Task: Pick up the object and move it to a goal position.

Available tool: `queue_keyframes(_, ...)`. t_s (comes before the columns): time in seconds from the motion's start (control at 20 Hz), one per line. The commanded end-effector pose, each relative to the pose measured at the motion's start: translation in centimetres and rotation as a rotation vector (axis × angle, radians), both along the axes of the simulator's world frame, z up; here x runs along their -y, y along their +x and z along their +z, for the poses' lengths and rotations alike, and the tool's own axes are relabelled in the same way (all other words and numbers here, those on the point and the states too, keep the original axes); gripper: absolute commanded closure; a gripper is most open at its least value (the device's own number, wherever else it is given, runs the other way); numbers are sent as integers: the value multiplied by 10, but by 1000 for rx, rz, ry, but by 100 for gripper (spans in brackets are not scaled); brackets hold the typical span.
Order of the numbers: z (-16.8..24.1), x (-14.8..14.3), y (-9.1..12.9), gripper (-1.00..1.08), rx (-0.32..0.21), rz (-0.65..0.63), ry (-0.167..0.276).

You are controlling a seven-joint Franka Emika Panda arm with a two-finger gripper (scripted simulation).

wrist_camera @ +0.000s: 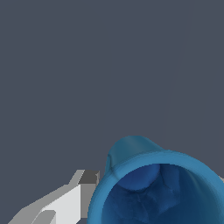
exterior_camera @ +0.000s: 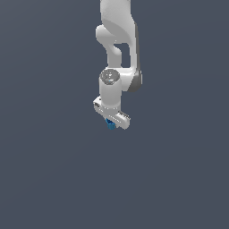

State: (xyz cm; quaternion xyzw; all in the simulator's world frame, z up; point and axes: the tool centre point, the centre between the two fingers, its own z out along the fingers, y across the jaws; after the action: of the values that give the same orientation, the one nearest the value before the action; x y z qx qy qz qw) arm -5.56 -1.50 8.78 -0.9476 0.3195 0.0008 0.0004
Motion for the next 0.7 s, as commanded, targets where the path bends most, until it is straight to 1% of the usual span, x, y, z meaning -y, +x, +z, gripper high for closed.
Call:
queue_keyframes(0.0, 18, 7, -5, 108, 2, 0, 0)
queue_keyframes(0.65, 133, 56, -39, 108, 1, -2, 0)
